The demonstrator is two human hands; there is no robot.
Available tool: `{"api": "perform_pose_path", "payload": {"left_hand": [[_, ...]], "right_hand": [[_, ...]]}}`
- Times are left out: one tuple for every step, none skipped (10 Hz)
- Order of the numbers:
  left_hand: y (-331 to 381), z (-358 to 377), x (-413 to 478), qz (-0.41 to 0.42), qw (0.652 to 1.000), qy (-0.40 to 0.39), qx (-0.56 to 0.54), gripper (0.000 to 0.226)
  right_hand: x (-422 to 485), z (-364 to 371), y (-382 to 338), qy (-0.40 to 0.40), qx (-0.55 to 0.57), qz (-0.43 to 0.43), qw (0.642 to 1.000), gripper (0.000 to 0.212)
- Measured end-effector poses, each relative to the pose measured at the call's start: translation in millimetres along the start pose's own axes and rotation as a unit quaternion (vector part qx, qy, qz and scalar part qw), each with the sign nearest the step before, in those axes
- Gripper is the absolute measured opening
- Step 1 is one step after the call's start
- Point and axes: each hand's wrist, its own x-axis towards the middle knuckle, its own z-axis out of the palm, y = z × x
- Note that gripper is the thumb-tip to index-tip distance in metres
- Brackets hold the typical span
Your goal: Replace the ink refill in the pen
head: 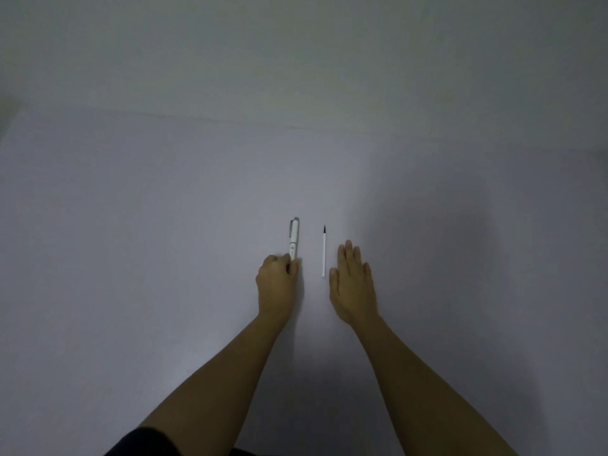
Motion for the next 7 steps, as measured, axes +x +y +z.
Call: {"api": "perform_pose_path", "payload": {"left_hand": [[-2.6, 6.9, -1.1, 0.012, 1.000, 0.011, 0.007, 0.025], [-4.5, 12.6, -4.9, 0.030, 0.999, 0.015, 0.013, 0.024], [-3.7, 14.4, -5.0, 0.031, 0.999, 0.016, 0.029, 0.025], [-1.8, 15.3, -3.0, 0.027, 0.999, 0.023, 0.034, 0.026], [2.1, 12.5, -7.1, 0.017, 0.999, 0.024, 0.023, 0.027], [8.4, 1.5, -1.6, 0.012, 0.999, 0.051, 0.007, 0.027], [15.2, -12.5, 3.5, 0.032, 0.998, 0.059, 0.022, 0.027]], "right_hand": [[0.0, 6.7, 1.7, 0.021, -0.017, -0.005, 1.000, 0.054], [-1.0, 12.2, 1.0, 0.055, -0.037, -0.007, 0.998, 0.055], [-0.6, 13.5, 0.5, 0.066, -0.043, -0.009, 0.997, 0.055], [1.0, 13.7, 2.4, 0.046, -0.053, -0.006, 0.998, 0.055], [-0.2, 11.0, 1.9, 0.031, -0.043, -0.011, 0.999, 0.055], [1.7, -4.5, -2.6, 0.029, -0.014, -0.011, 0.999, 0.054], [2.1, -19.3, -4.5, 0.044, -0.018, -0.027, 0.998, 0.053]]}}
